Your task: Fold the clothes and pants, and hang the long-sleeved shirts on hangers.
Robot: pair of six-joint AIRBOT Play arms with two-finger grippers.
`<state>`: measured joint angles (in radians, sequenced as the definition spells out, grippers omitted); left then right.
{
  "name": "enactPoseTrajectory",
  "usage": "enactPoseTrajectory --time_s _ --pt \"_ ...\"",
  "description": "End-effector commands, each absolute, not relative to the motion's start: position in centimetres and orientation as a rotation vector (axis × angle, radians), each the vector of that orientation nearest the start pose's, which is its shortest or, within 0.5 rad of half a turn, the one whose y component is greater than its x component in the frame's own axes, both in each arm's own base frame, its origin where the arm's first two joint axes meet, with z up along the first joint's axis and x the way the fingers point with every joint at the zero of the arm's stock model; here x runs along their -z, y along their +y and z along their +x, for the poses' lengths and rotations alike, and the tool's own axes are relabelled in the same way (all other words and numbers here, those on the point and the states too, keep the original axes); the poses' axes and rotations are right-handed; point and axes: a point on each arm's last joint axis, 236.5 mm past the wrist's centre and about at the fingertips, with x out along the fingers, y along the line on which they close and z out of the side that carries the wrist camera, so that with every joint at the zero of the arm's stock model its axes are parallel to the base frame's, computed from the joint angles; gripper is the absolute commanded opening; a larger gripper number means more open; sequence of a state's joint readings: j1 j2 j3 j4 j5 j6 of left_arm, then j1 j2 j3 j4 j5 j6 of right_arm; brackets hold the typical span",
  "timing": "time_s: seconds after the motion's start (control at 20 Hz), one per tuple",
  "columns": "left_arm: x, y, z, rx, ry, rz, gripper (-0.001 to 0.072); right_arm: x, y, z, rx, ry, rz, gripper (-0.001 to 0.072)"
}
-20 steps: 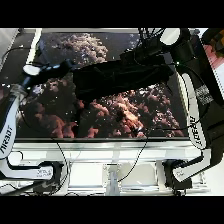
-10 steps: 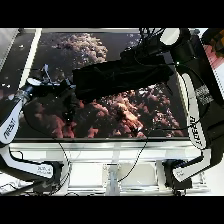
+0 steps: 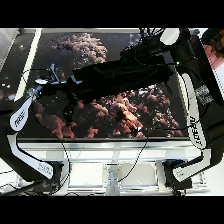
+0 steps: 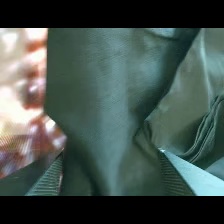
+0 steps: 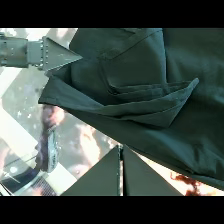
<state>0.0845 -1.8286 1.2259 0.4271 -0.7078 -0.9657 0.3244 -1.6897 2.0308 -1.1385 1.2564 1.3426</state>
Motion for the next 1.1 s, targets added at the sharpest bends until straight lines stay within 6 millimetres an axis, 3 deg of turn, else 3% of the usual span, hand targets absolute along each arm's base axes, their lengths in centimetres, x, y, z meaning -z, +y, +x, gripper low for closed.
enactPoseTrajectory --time_s 0.0,0.05,0.1,0.15,0.2,0.25,0.4,0.5,0.6,0.7,0.8,0.95,1.05 --pt "11.0 -11.4 53.0 0.336 1.029 -0.757 0.0600 -16.6 26.2 48.4 -0.722 0.869 -0.036 0.0018" --pt "11.2 -12.0 52.5 0.355 1.050 -0.765 0.0536 -16.6 26.2 48.4 -0.722 0.869 -0.036 0.0018" --pt "11.3 -12.4 52.1 0.373 1.067 -0.761 0.0531 -16.6 26.2 48.4 -0.722 0.869 -0.037 0.0018" --pt "11.5 -12.4 51.7 0.381 1.081 -0.735 0.0443 -16.6 26.2 48.4 -0.721 0.869 -0.037 0.0018" --pt "11.7 -12.4 51.5 0.388 1.092 -0.715 0.0272 -16.6 26.1 48.4 -0.720 0.869 -0.038 0.0018" --pt "11.6 -12.5 51.2 0.403 1.098 -0.705 0.0019 -16.6 26.1 48.5 -0.717 0.869 -0.041 0.0018" --pt "9.5 -13.1 51.8 0.472 1.073 -0.664 0.0011 -16.4 25.6 48.7 -0.700 0.870 -0.059 0.0018" --pt "5.3 -13.4 53.5 0.521 0.997 -0.634 0.0010 -16.1 25.0 49.0 -0.677 0.870 -0.083 0.0018" --pt "-0.8 -13.6 54.8 0.580 0.895 -0.571 0.0009 -15.5 24.1 49.6 -0.638 0.869 -0.117 0.0018" --pt "-6.1 -14.1 54.5 0.645 0.833 -0.441 0.0008 -14.1 23.5 50.2 -0.606 0.878 -0.135 0.0019" --pt "-10.1 -13.7 53.9 0.629 0.805 -0.362 0.0009 -12.4 23.5 50.4 -0.601 0.903 -0.130 0.0019" --pt "-14.8 -13.7 52.8 0.627 0.742 -0.338 0.0009 -10.9 24.3 51.4 -0.596 0.878 -0.073 0.0018" --pt "-16.8 -14.0 51.9 0.641 0.715 -0.323 0.0009 -10.8 25.2 52.5 -0.596 0.822 -0.007 0.0019"
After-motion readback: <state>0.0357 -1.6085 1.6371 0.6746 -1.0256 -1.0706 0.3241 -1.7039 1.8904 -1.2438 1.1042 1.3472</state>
